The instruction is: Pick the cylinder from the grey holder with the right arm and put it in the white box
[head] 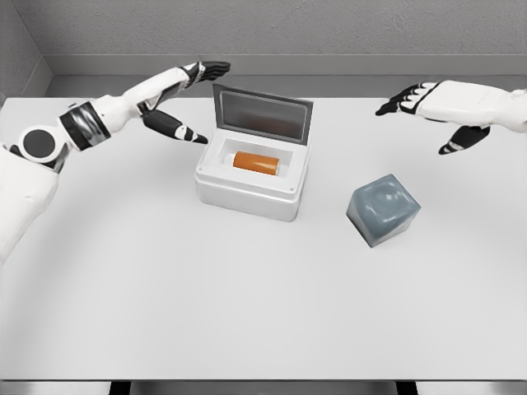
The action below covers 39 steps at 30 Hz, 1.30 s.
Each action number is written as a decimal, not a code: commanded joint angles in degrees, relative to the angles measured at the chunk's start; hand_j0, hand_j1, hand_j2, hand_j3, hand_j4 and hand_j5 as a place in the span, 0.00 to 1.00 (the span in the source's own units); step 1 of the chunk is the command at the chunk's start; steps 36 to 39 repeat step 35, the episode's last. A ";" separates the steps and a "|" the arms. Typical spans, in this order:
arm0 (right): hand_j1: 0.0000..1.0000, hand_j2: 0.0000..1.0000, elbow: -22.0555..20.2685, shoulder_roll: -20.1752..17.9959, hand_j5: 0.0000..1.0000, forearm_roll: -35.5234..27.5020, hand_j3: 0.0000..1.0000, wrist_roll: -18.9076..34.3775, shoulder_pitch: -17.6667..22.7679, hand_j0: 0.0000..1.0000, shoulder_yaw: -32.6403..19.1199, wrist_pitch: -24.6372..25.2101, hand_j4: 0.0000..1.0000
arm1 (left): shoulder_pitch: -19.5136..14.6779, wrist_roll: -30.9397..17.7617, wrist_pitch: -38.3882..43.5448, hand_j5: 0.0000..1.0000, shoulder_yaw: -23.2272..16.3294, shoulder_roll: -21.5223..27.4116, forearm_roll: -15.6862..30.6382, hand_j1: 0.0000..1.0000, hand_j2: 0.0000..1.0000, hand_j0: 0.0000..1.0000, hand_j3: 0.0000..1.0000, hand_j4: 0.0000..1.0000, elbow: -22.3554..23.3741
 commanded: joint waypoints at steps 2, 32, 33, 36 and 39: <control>1.00 1.00 -0.06 -0.14 1.00 -0.31 1.00 -0.03 0.00 1.00 0.83 0.17 1.00 | 0.00 0.02 0.12 1.00 -0.18 -0.07 0.42 1.00 1.00 1.00 1.00 1.00 -0.05; 1.00 1.00 -2.25 -0.14 1.00 -0.22 1.00 -0.03 0.00 1.00 2.23 0.17 1.00 | 2.29 0.02 0.12 1.00 -1.05 7.48 5.61 1.00 1.00 1.00 1.00 1.00 -4.89; 1.00 1.00 -2.25 -0.14 1.00 -0.22 1.00 -0.03 0.00 1.00 2.23 0.17 1.00 | 2.37 0.02 0.12 1.00 -1.05 7.48 5.52 1.00 1.00 1.00 1.00 1.00 -2.87; 1.00 1.00 -2.25 -0.14 1.00 -0.22 1.00 -0.03 0.00 1.00 2.23 0.17 1.00 | 2.72 0.02 0.12 1.00 -1.05 7.48 5.34 1.00 1.00 1.00 1.00 1.00 -0.32; 1.00 1.00 -2.25 -0.14 1.00 -0.22 1.00 -0.03 0.00 1.00 2.23 0.17 1.00 | 2.72 0.02 0.12 1.00 -1.05 7.48 5.34 1.00 1.00 1.00 1.00 1.00 -0.32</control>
